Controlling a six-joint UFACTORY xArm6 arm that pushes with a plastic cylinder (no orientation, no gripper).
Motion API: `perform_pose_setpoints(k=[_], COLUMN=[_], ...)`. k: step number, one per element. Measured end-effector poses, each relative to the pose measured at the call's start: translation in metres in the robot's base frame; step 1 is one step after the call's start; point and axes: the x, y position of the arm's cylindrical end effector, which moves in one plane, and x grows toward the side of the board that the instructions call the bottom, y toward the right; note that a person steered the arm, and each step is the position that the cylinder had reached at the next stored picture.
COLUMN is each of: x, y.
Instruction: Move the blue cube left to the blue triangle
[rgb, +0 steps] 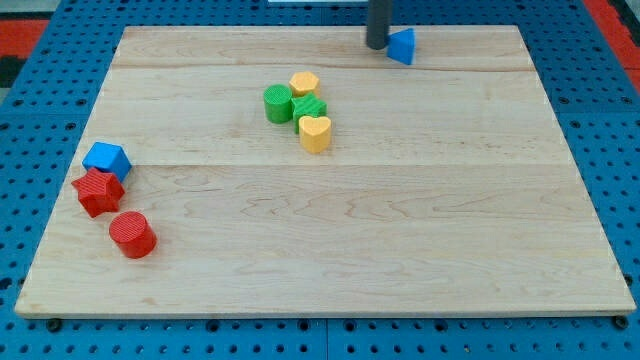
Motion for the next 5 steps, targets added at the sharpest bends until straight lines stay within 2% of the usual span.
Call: perform_pose_setpoints(k=[1, 2, 3, 5], x=[-0.002, 0.003, 0.047, 0.204], y=[0.037, -0.009, -0.051, -0.057])
